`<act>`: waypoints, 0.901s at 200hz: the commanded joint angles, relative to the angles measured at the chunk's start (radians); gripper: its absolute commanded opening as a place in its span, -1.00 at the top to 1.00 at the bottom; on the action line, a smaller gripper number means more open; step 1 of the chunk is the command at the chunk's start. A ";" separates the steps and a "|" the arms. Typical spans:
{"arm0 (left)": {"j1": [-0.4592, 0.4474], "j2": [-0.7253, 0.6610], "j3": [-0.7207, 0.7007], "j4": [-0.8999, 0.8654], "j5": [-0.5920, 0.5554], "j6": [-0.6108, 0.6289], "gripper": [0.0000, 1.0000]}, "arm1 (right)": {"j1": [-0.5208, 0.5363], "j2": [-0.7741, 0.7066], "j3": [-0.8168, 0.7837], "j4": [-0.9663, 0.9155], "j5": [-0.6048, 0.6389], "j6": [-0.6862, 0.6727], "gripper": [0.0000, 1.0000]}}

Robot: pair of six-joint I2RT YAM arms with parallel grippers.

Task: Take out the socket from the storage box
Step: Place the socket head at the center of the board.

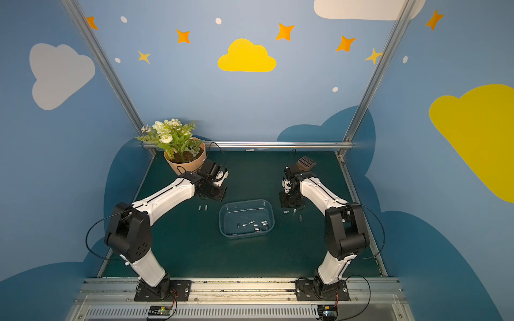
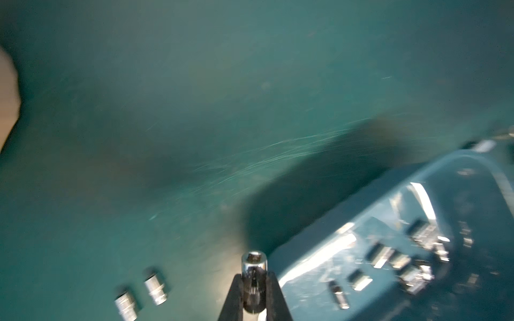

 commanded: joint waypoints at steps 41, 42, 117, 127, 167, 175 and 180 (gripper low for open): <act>0.077 0.091 -0.041 -0.019 0.011 -0.029 0.80 | 0.007 -0.034 -0.018 0.004 -0.015 0.003 0.16; 0.078 0.094 -0.041 -0.020 0.010 -0.029 0.80 | 0.007 -0.034 -0.019 0.004 -0.015 0.003 0.16; 0.114 0.151 -0.105 0.001 0.033 -0.049 0.80 | 0.008 -0.040 -0.025 0.005 -0.016 0.003 0.16; 0.114 0.154 -0.115 0.008 0.039 -0.050 0.79 | 0.008 -0.042 -0.027 0.007 -0.016 0.004 0.16; 0.114 0.164 -0.125 0.005 0.029 -0.050 0.70 | 0.008 -0.045 -0.026 0.004 -0.015 0.001 0.16; 0.114 0.164 -0.125 0.004 0.026 -0.050 0.67 | 0.008 -0.046 -0.027 0.003 -0.013 0.002 0.16; 0.114 0.165 -0.124 0.000 0.024 -0.051 0.65 | 0.008 -0.046 -0.027 0.004 -0.011 0.001 0.16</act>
